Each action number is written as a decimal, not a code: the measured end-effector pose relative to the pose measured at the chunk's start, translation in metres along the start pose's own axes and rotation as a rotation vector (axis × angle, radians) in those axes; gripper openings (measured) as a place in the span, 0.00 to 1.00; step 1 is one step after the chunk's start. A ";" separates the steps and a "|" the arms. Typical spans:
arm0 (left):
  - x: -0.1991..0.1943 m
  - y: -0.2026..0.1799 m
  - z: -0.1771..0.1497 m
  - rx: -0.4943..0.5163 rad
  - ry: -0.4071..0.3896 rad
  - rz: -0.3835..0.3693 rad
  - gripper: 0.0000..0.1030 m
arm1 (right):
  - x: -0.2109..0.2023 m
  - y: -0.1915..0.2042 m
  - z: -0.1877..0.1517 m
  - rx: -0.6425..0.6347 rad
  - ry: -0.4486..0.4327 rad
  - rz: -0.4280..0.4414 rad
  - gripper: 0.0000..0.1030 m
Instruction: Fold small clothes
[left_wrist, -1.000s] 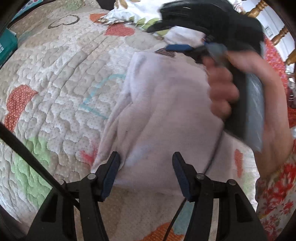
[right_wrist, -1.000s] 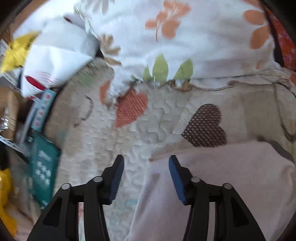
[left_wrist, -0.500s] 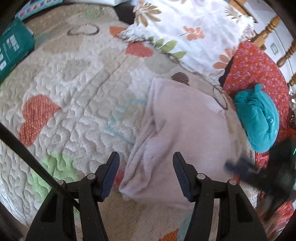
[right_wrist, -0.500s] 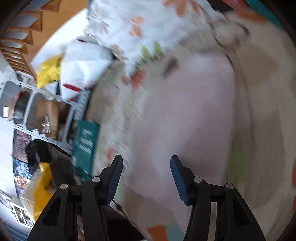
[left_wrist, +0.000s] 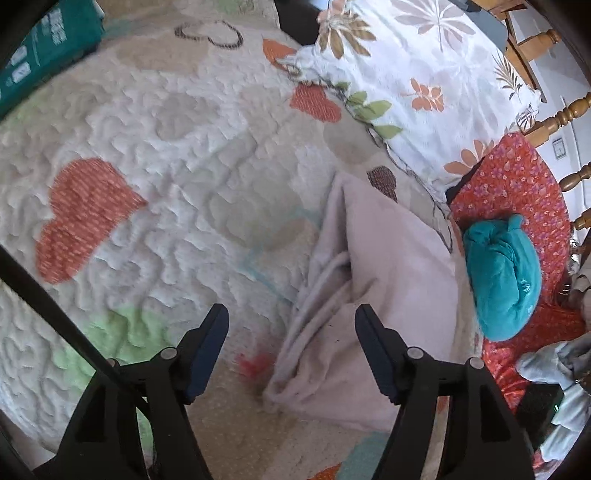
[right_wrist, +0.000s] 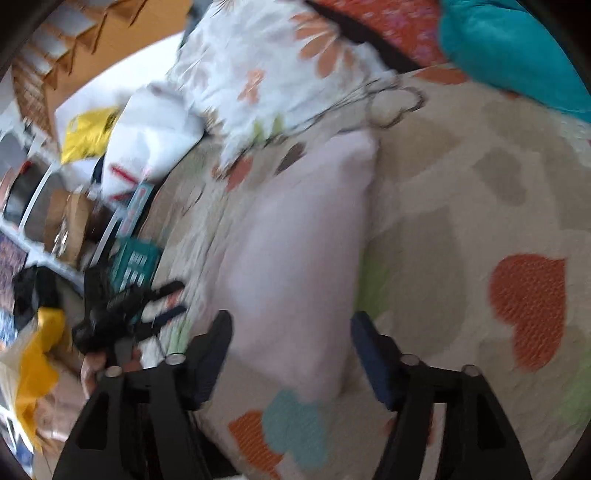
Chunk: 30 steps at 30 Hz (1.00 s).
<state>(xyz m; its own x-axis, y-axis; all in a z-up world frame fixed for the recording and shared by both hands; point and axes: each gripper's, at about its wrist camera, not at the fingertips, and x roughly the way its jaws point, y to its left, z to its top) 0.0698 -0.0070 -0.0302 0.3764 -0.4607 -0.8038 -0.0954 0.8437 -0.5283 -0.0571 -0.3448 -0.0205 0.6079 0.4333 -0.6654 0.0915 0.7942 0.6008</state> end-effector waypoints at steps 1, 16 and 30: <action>0.004 -0.002 0.000 0.007 0.006 0.003 0.68 | 0.004 -0.005 0.004 0.023 -0.007 -0.006 0.72; 0.057 -0.046 -0.027 0.145 0.124 0.023 0.35 | 0.080 -0.031 0.016 0.196 0.002 0.142 0.42; 0.081 -0.117 -0.075 0.276 0.211 -0.010 0.28 | -0.015 -0.081 0.005 0.178 -0.048 -0.099 0.48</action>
<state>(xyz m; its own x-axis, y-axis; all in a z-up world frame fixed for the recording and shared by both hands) 0.0421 -0.1634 -0.0537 0.1745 -0.4921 -0.8529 0.1713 0.8681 -0.4658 -0.0702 -0.4178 -0.0569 0.6255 0.3324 -0.7059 0.2884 0.7422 0.6050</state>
